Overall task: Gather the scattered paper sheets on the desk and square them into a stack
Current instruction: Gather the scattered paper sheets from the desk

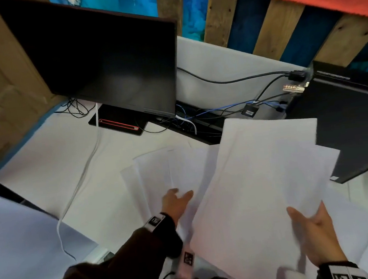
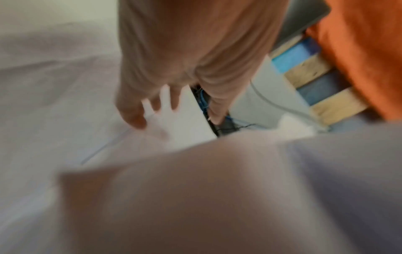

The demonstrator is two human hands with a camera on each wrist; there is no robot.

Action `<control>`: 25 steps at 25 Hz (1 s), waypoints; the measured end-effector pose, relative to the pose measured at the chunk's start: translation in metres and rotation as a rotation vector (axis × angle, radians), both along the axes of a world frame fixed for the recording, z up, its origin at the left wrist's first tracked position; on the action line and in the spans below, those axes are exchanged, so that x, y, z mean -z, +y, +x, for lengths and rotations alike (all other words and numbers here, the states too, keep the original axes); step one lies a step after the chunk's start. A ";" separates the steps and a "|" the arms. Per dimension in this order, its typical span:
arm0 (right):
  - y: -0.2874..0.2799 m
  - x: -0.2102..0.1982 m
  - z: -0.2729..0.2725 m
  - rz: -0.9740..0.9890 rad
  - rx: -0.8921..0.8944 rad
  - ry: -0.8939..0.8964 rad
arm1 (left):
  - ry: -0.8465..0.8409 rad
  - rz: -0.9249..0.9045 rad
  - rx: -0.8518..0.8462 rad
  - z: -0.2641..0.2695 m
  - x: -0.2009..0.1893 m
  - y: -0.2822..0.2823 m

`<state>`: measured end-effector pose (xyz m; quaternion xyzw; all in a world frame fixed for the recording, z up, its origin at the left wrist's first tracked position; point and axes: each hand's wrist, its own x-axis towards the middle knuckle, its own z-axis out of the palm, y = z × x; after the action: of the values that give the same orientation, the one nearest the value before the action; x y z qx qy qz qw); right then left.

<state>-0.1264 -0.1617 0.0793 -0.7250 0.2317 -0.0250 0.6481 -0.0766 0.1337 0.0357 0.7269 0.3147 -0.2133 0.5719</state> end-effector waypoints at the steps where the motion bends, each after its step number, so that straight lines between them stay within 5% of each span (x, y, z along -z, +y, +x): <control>1: -0.004 -0.004 -0.003 -0.009 0.030 -0.034 | 0.062 0.249 0.041 0.010 0.011 -0.002; 3: -0.013 -0.011 -0.009 -0.011 0.101 -0.065 | 0.145 0.545 0.165 0.027 0.022 -0.013; 6: -0.025 -0.019 -0.022 -0.058 0.161 -0.045 | 0.182 0.585 0.249 0.044 0.035 -0.026; 10: -0.028 -0.033 -0.027 -0.100 0.057 -0.068 | -0.050 0.426 0.280 0.047 0.043 -0.023; 15: 0.000 -0.099 -0.019 -0.181 -0.232 -0.088 | -0.206 0.193 0.317 0.035 0.030 0.000; 19: 0.011 -0.144 -0.001 0.110 -0.266 -0.258 | -0.200 -0.142 0.212 0.021 -0.042 0.001; 22: 0.011 -0.134 0.022 0.337 -0.205 -0.293 | -0.168 -0.376 0.214 -0.010 -0.148 -0.012; 25: 0.014 -0.089 0.032 0.259 -0.150 -0.161 | -0.218 -0.507 0.371 0.006 -0.107 -0.002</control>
<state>-0.0940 -0.1478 0.1681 -0.6462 0.1258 -0.0045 0.7527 -0.0703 0.1319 0.1427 0.6249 0.0510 -0.3063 0.7163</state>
